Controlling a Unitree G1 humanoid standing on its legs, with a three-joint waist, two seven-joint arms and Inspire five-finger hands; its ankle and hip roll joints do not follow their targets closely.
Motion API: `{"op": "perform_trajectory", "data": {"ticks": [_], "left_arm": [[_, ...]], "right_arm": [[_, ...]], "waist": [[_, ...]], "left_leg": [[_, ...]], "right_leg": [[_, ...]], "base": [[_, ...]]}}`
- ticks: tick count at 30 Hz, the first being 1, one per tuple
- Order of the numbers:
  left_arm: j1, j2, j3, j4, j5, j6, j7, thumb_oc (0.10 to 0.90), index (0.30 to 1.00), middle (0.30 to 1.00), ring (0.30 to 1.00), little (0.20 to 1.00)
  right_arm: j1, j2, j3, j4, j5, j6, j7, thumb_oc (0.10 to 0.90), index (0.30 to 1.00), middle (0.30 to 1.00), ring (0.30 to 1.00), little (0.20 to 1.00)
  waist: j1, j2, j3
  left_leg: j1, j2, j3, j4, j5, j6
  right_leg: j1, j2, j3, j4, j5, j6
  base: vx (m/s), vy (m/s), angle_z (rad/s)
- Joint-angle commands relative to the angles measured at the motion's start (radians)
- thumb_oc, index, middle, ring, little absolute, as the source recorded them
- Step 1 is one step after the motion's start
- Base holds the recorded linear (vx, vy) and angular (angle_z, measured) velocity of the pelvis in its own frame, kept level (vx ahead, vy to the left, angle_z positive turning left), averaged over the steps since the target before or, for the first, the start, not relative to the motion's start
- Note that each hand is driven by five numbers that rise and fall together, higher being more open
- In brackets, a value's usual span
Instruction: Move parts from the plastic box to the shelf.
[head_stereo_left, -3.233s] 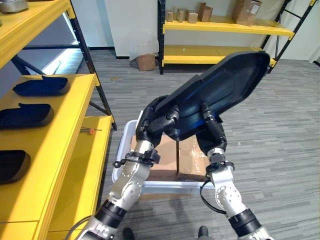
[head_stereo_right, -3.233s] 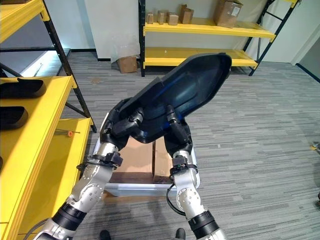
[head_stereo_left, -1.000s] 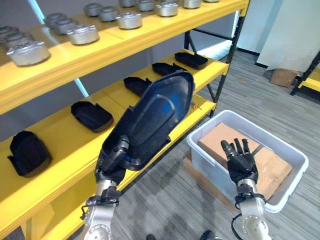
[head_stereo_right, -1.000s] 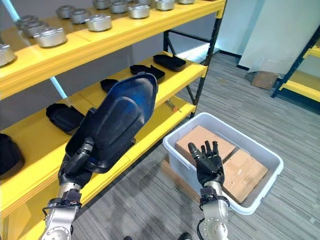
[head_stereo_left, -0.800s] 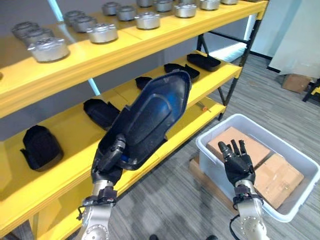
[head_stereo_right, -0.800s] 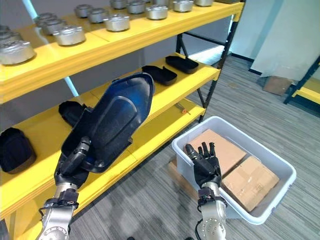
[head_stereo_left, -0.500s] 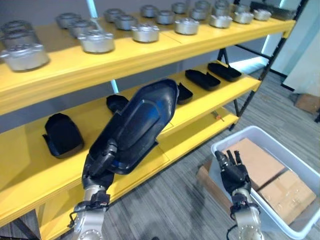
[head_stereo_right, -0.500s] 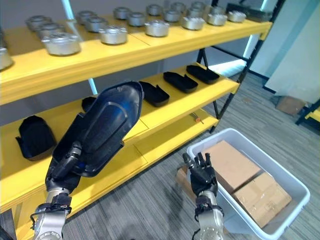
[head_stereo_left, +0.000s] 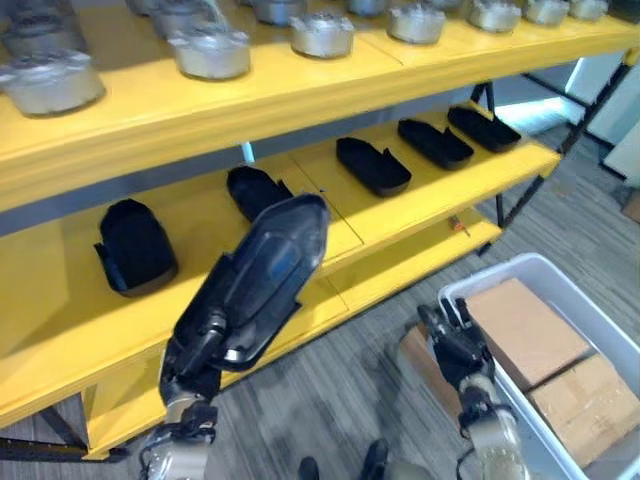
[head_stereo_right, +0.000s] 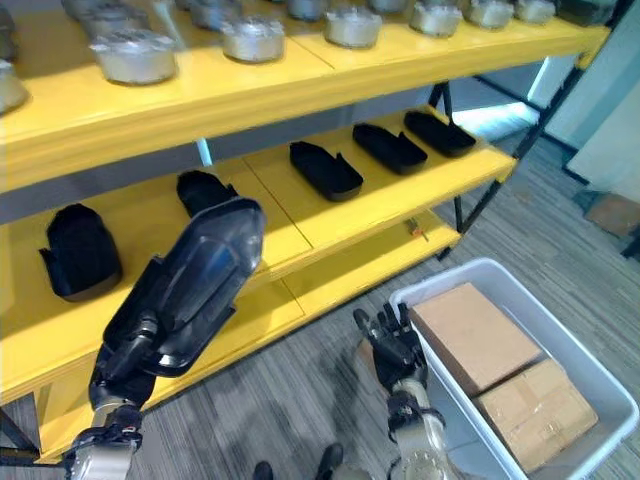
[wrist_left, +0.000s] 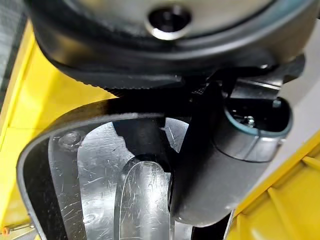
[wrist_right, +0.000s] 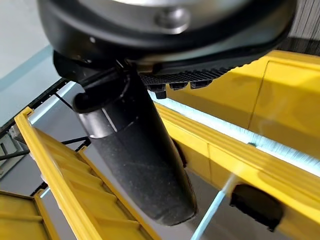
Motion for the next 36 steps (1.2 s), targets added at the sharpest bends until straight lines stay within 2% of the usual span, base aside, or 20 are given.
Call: {"op": "perform_trajectory", "data": {"ticks": [1,2,3,5,6,8,9,10,11,12,13,14,15,16,17,18,20,23,28,36], "left_arm": [[-0.064,0.041,0.044,-0.170,0.005,-0.081,-0.076,0.400,0.300,0.300,0.300,0.300],[-0.072,0.040,0.040,-0.162,0.001,-0.082,-0.078,0.400,0.300,0.300,0.300,0.300],[-0.088,0.046,0.036,-0.155,-0.003,-0.084,-0.077,0.400,0.300,0.300,0.300,0.300],[-0.133,0.062,0.019,-0.149,-0.021,-0.088,-0.078,0.400,0.300,0.300,0.300,0.300],[-0.143,0.068,0.009,-0.152,-0.025,-0.085,-0.084,0.400,0.300,0.300,0.300,0.300],[-0.139,0.077,0.008,-0.160,-0.025,-0.092,-0.083,0.400,0.300,0.300,0.300,0.300],[-0.136,0.081,0.012,-0.171,-0.028,-0.098,-0.069,0.400,0.300,0.300,0.300,0.300],[-0.140,0.079,0.018,-0.175,-0.034,-0.103,-0.062,0.400,0.300,0.300,0.300,0.300],[-0.139,0.078,0.018,-0.175,-0.034,-0.102,-0.061,0.400,0.300,0.300,0.300,0.300],[-0.141,0.079,0.020,-0.180,-0.037,-0.104,-0.059,0.400,0.300,0.300,0.300,0.300],[-0.148,0.078,0.017,-0.183,-0.038,-0.108,-0.055,0.400,0.300,0.300,0.300,0.300],[-0.152,0.079,0.017,-0.181,-0.041,-0.108,-0.057,0.400,0.300,0.300,0.300,0.300],[-0.158,0.081,0.011,-0.179,-0.044,-0.104,-0.063,0.400,0.300,0.300,0.300,0.300],[-0.166,0.079,0.004,-0.183,-0.053,-0.106,-0.069,0.400,0.300,0.300,0.300,0.300],[-0.166,0.079,0.004,-0.183,-0.053,-0.106,-0.069,0.400,0.300,0.300,0.300,0.300],[-0.175,0.078,-0.007,-0.176,-0.056,-0.102,-0.085,0.400,0.300,0.300,0.300,0.300],[-0.175,0.084,-0.010,-0.175,-0.053,-0.102,-0.087,0.400,0.300,0.300,0.300,0.300],[-0.173,0.113,0.005,-0.192,-0.041,-0.103,-0.090,0.400,0.300,0.300,0.300,0.300],[-0.178,0.127,0.019,-0.204,-0.029,-0.112,-0.078,0.400,0.300,0.300,0.300,0.300],[-0.159,0.119,0.061,-0.224,-0.013,-0.126,-0.066,0.400,0.300,0.300,0.300,0.300]], "right_arm": [[-0.065,-0.016,-0.040,-0.057,0.003,-0.091,0.046,0.900,1.000,1.000,1.000,1.000],[-0.070,-0.023,-0.045,-0.057,0.006,-0.094,0.046,0.900,1.000,1.000,1.000,1.000],[-0.075,-0.031,-0.055,-0.059,0.007,-0.104,0.046,0.900,1.000,1.000,1.000,1.000],[-0.088,-0.045,-0.075,-0.065,0.012,-0.131,0.033,0.900,1.000,1.000,1.000,1.000],[-0.091,-0.045,-0.075,-0.068,0.014,-0.137,0.029,0.900,1.000,1.000,1.000,1.000],[-0.070,-0.039,-0.086,-0.083,0.014,-0.133,0.034,0.900,1.000,1.000,1.000,1.000],[-0.052,-0.043,-0.089,-0.092,0.012,-0.131,0.035,0.900,1.000,1.000,1.000,1.000],[-0.048,-0.046,-0.089,-0.091,0.012,-0.133,0.032,0.900,1.000,1.000,1.000,1.000],[-0.048,-0.046,-0.088,-0.091,0.012,-0.133,0.032,0.900,1.000,1.000,1.000,1.000],[-0.043,-0.046,-0.093,-0.090,0.016,-0.135,0.028,0.900,1.000,1.000,1.000,1.000],[-0.039,-0.048,-0.092,-0.084,0.018,-0.137,0.025,0.900,1.000,1.000,1.000,1.000],[-0.039,-0.049,-0.094,-0.083,0.019,-0.139,0.022,0.900,1.000,1.000,1.000,1.000],[-0.038,-0.055,-0.098,-0.082,0.024,-0.139,0.020,0.900,1.000,1.000,1.000,1.000],[-0.035,-0.055,-0.103,-0.084,0.029,-0.142,0.021,0.900,1.000,1.000,1.000,1.000],[-0.035,-0.055,-0.103,-0.084,0.029,-0.142,0.021,0.900,1.000,1.000,1.000,1.000],[-0.039,-0.043,-0.110,-0.083,0.026,-0.139,0.022,0.900,1.000,1.000,1.000,1.000],[-0.037,-0.035,-0.112,-0.080,0.023,-0.138,0.020,0.900,1.000,1.000,1.000,1.000],[-0.036,-0.008,-0.111,-0.081,0.015,-0.127,0.019,0.900,1.000,1.000,1.000,1.000],[-0.041,0.015,-0.091,-0.075,0.005,-0.111,0.014,0.900,1.000,1.000,1.000,1.000],[-0.049,0.029,-0.084,-0.067,-0.003,-0.100,0.016,0.900,1.000,1.000,1.000,1.000]], "waist": [[-0.005,-0.019,-0.091],[-0.005,-0.019,-0.083],[-0.011,-0.024,-0.069],[-0.047,-0.029,-0.054],[-0.045,-0.028,-0.044],[-0.040,-0.032,-0.042],[-0.033,-0.034,-0.049],[-0.036,-0.033,-0.052],[-0.036,-0.032,-0.052],[-0.039,-0.028,-0.055],[-0.035,-0.019,-0.056],[-0.030,-0.012,-0.057],[-0.026,0.008,-0.058],[-0.040,0.012,-0.064],[-0.040,0.012,-0.064],[-0.038,0.015,-0.066],[-0.037,0.011,-0.065],[-0.034,-0.014,-0.066],[-0.023,-0.050,-0.069],[0.014,-0.080,-0.077]], "left_leg": [[-0.018,0.006,0.024,-0.027,-0.011,-0.030],[-0.027,0.010,0.029,-0.001,-0.013,-0.035],[-0.067,0.026,0.063,0.088,-0.040,-0.046],[-0.099,0.129,0.218,0.177,-0.075,-0.078],[-0.099,0.165,0.240,0.204,-0.083,-0.090],[-0.092,0.245,0.220,0.210,-0.062,-0.128],[-0.089,0.324,0.166,0.185,-0.007,-0.161],[-0.083,0.396,0.152,0.153,0.053,-0.179],[-0.082,0.397,0.151,0.151,0.055,-0.180],[-0.070,0.438,0.150,0.120,0.099,-0.187],[-0.068,0.494,0.123,0.086,0.180,-0.208],[-0.069,0.507,0.094,0.074,0.218,-0.209],[-0.053,0.488,0.044,0.036,0.230,-0.207],[-0.045,0.470,0.093,0.015,0.180,-0.216],[-0.045,0.469,0.093,0.015,0.180,-0.216],[-0.032,0.426,0.094,-0.003,0.124,-0.214],[-0.022,0.401,0.094,-0.009,0.101,-0.209],[-0.005,0.332,0.103,-0.019,0.058,-0.184],[0.012,0.258,0.111,-0.027,0.012,-0.149],[0.024,0.186,0.119,-0.009,-0.033,-0.112]], "right_leg": [[0.042,-0.027,0.019,-0.079,0.034,0.095],[0.046,-0.030,0.012,-0.075,0.030,0.093],[0.046,-0.042,-0.005,-0.062,0.024,0.088],[0.040,-0.068,-0.036,-0.045,0.011,0.093],[0.042,-0.071,-0.040,-0.042,0.012,0.092],[0.055,-0.074,-0.055,-0.043,0.010,0.093],[0.062,-0.084,-0.061,-0.028,-0.004,0.098],[0.056,-0.100,-0.067,-0.007,-0.012,0.104],[0.056,-0.099,-0.068,-0.006,-0.014,0.103],[0.051,-0.110,-0.069,0.012,-0.023,0.105],[0.039,-0.124,-0.064,0.043,-0.034,0.111],[0.031,-0.133,-0.057,0.055,-0.035,0.114],[0.003,-0.158,-0.059,0.113,-0.035,0.111],[-0.005,-0.199,-0.067,0.147,-0.018,0.122],[-0.006,-0.199,-0.067,0.148,-0.018,0.122],[-0.005,-0.229,-0.058,0.157,0.006,0.138],[-0.002,-0.242,-0.051,0.154,0.021,0.151],[0.025,-0.294,-0.041,0.133,0.078,0.199],[0.041,-0.346,-0.043,0.120,0.153,0.239],[0.081,-0.393,-0.062,0.079,0.255,0.254]], "base": [[0.00,0.000,0.00],[-0.04,-0.046,0.00],[-0.13,-0.038,0.01],[-0.11,0.024,0.56],[-0.05,0.059,1.55],[-0.01,0.094,0.82],[0.07,0.201,-0.16],[0.06,0.171,-0.02],[0.02,0.157,0.20],[0.03,0.204,0.12],[0.04,0.322,0.15],[0.01,0.413,0.18],[0.03,0.443,0.18],[0.02,0.330,0.26],[0.08,0.331,0.45],[0.04,0.170,0.60],[0.06,0.235,0.52],[0.09,0.247,0.18],[0.06,0.130,0.16],[0.07,0.104,-0.02]]}}
